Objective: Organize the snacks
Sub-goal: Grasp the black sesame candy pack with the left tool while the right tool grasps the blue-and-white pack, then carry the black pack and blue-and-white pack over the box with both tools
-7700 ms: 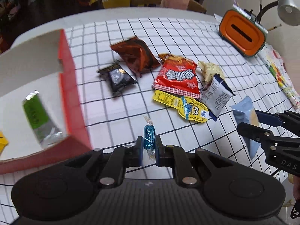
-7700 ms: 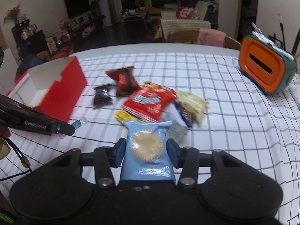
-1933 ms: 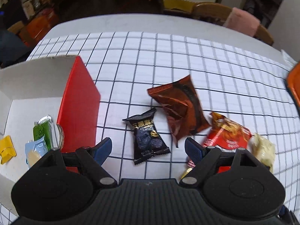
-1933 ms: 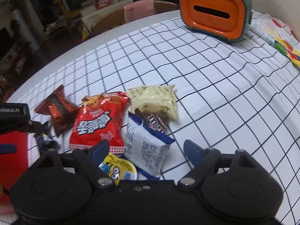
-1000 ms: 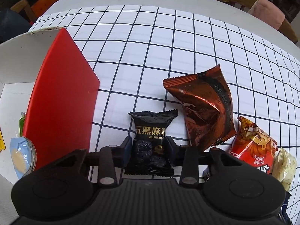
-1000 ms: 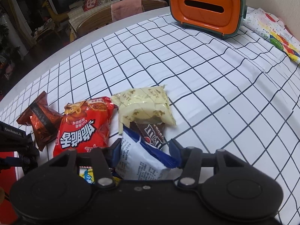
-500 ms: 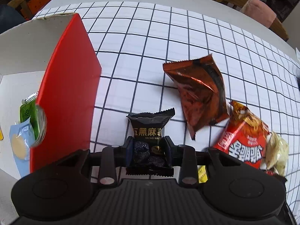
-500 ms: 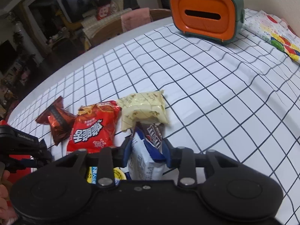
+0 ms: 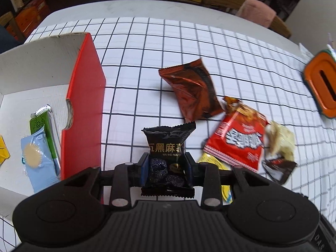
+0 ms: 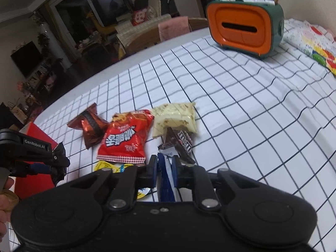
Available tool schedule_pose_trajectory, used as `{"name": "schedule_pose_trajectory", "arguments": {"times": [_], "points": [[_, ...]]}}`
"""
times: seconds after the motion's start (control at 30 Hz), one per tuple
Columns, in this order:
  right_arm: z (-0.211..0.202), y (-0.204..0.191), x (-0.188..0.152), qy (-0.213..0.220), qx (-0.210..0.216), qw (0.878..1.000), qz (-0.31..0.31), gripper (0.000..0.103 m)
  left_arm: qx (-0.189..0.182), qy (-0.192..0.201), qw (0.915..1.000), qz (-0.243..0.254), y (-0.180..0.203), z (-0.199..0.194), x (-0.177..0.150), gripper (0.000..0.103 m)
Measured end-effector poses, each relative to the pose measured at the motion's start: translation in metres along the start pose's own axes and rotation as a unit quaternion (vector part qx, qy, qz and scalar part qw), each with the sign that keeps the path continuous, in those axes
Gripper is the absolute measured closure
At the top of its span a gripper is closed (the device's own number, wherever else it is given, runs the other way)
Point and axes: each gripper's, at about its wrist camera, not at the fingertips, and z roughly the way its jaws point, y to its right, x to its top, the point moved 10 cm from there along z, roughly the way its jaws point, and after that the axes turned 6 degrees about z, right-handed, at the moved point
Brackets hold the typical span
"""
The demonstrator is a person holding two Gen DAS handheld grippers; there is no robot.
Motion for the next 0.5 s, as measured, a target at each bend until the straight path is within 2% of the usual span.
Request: {"name": "schedule_pose_trajectory", "arguments": {"times": [0.3,0.5], "points": [[-0.036,-0.010,0.008,0.021,0.018,1.000,-0.007,0.092,-0.030,0.032,0.9983,0.039,0.000,-0.054,-0.013,0.070],[-0.058,-0.032,0.013,0.032,0.035,0.999,-0.014,0.092,-0.041,0.052,0.9961,0.058,-0.008,-0.087,-0.018,0.070]]}}
